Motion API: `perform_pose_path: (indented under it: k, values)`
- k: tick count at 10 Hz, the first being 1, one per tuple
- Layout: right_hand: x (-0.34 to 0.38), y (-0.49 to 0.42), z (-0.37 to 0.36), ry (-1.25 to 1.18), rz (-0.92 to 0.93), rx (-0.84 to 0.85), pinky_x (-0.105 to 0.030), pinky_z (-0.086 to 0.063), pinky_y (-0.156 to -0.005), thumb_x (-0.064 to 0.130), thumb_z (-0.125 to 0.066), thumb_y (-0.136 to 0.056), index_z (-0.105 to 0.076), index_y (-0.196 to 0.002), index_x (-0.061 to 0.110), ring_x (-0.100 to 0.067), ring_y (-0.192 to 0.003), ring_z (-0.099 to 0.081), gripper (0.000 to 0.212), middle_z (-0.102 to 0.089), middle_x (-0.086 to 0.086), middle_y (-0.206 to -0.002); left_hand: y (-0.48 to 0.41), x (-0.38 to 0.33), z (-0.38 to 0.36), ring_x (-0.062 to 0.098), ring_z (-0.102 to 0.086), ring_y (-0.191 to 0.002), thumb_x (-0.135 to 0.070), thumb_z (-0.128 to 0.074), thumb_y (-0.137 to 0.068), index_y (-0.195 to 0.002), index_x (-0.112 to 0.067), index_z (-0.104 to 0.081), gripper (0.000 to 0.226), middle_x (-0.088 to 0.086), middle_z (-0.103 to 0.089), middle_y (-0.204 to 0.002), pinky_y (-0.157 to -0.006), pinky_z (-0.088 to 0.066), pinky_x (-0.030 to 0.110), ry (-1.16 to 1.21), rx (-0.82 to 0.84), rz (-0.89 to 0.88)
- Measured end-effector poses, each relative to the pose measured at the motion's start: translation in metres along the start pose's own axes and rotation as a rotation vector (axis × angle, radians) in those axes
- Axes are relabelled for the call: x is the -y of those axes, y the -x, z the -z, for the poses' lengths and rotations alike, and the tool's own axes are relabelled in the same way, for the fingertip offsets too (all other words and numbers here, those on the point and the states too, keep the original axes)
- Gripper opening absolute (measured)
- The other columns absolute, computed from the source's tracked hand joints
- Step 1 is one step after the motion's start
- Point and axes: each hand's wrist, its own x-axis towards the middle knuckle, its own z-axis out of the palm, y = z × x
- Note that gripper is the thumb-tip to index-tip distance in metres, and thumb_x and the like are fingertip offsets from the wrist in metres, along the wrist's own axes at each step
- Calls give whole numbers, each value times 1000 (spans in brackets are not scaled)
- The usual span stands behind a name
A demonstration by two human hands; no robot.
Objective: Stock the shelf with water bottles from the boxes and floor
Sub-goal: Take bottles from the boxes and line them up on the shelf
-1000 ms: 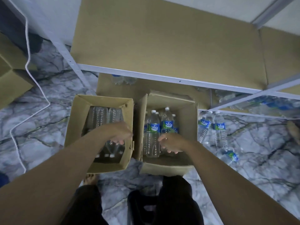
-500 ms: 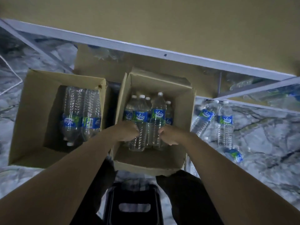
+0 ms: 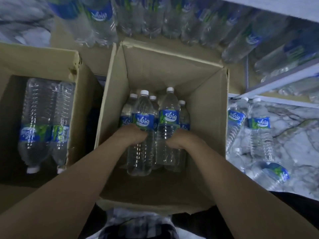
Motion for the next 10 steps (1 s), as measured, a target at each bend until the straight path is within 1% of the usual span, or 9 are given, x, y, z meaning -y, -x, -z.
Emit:
perform_pose_path:
  k: [1,2,3,4,5,6,7,8,10]
  values:
    - [7,-28,-15,-175,-46,-70,-33,-53,-83,62,-59,-67,-52,-131,19,-22,-99,-60,77,-61,-6,-122,-24,1,-11,16,-58,-83,-51,-54,-86,-101,-23,-60,33,2,-61,-98,-78,-49,29,86,-87,27]
    - [9,-41,-28,-367,-116,-187,-38,-53,-92,81,-61,-32,-42,-141,16,-26,-110,-60,128,-57,-7,-128,-43,5,-24,21,-60,-106,-83,-63,-51,-128,-24,-54,97,3,-61,-124,-93,-52,33,89,-122,9]
    - [6,-38,-42,-513,-115,-334,-36,-49,-93,65,-77,-65,-29,-145,10,-28,-120,-55,108,-50,-9,-135,-41,9,-37,27,-46,-130,-85,-73,-35,-154,-18,-9,151,7,-39,-150,-105,-44,36,151,-133,103]
    - [0,-33,-54,-587,-114,-443,-35,-46,-92,47,-76,-79,-27,-142,9,-28,-126,-49,89,-46,-12,-139,-29,10,-48,28,-41,-135,-66,-79,-58,-148,-13,26,147,8,-29,-156,-106,-40,31,181,-149,102]
    - [1,-38,-51,-635,-119,-450,-29,-53,-82,49,-84,-66,-39,-125,7,-23,-111,-54,85,-48,-5,-128,-29,11,-51,27,-46,-129,-63,-79,-61,-149,-13,22,143,7,-35,-152,-97,-41,27,231,-215,84]
    - [-2,-39,-52,-588,-180,-402,-39,-52,-96,64,-86,-44,-39,-141,12,-31,-121,-53,120,-46,-11,-138,-25,11,-51,29,-45,-132,-63,-82,-55,-150,-14,19,148,10,-35,-152,-106,-40,32,267,-215,79]
    - [-3,-30,-58,-442,-197,-307,-34,-45,-100,69,-84,-49,-31,-150,12,-30,-134,-42,127,-40,-13,-147,-24,15,-61,26,-47,-130,-62,-88,-39,-153,-13,-6,149,11,-43,-146,-107,-41,34,398,-306,96]
    - [-4,-38,-67,-496,-180,-213,-37,-44,-107,69,-86,-39,-28,-153,15,-32,-135,-44,139,-39,-15,-151,-24,20,-69,23,-54,-124,-66,-86,-28,-138,-12,-45,130,9,-54,-137,-102,-47,34,478,-320,128]
    - [-22,-118,-98,-792,-184,-312,-45,-50,-102,75,-78,9,-38,-147,20,-27,-127,-54,170,-53,-9,-142,-29,24,-68,22,-63,-111,-60,-89,-39,-122,-13,-63,99,9,-65,-123,-95,-53,32,527,-300,184]
